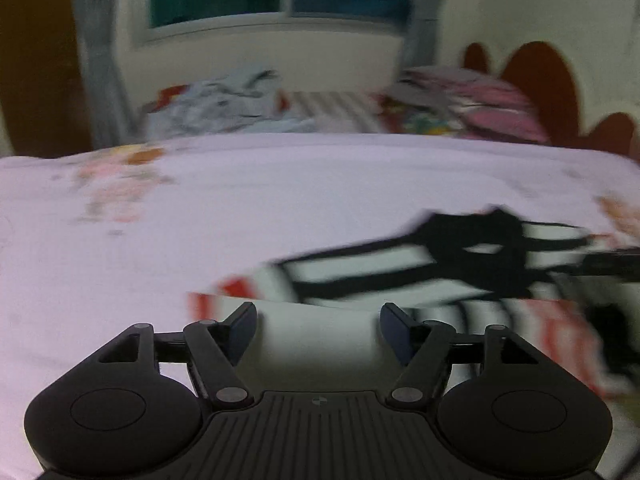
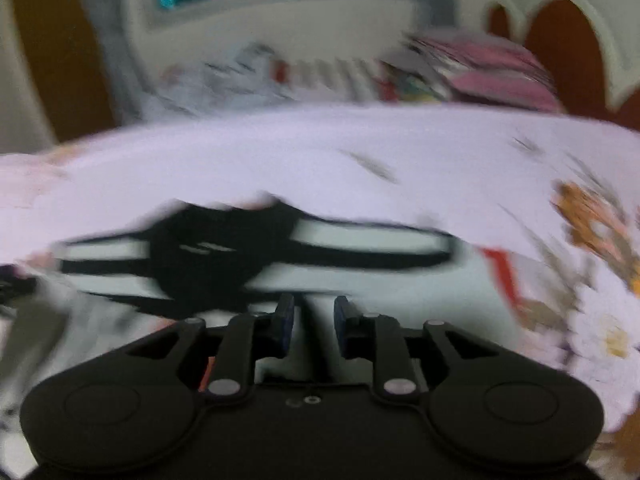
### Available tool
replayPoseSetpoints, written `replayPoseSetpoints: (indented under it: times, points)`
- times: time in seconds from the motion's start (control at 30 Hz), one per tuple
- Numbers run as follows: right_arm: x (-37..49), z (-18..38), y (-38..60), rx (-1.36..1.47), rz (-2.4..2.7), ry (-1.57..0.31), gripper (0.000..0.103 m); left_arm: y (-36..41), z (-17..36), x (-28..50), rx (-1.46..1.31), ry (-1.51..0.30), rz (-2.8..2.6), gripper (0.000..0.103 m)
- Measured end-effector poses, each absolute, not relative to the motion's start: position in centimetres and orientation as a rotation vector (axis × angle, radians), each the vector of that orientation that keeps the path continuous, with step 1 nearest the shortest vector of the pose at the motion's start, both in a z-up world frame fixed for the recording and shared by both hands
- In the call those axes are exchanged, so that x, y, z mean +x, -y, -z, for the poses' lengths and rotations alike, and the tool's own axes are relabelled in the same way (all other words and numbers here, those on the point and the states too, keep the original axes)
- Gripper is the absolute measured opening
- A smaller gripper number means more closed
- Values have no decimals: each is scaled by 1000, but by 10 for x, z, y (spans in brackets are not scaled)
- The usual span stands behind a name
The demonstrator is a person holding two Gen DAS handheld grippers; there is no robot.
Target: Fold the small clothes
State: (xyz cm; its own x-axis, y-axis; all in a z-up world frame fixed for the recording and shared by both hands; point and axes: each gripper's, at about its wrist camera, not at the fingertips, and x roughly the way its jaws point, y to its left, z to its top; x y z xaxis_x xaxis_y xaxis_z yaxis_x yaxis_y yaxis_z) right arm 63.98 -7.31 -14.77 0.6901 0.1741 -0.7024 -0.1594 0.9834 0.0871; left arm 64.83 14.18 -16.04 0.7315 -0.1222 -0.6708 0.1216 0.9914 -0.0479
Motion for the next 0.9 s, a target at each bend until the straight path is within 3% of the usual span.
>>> replayPoseSetpoints:
  times: [0.07, 0.2, 0.37, 0.57, 0.67, 0.9]
  points:
    - [639, 151, 43, 2, -277, -801, 30, -117, 163, 643, 26, -747, 175, 68]
    - [645, 176, 14, -21, -290, -897, 25, -102, 187, 640, 33, -831, 165, 68]
    - [628, 177, 48, -108, -150, -865, 22, -136, 192, 606, 74, -777, 92, 68]
    - [619, 178, 84, -46, -99, -859, 20, -190, 202, 594, -89, -773, 48, 70]
    - [601, 158, 76, -27, -121, -789, 32, -182, 184, 574, -61, -703, 23, 70]
    - [564, 174, 25, -59, -261, -842, 29, -124, 183, 566, -17, -734, 118, 70]
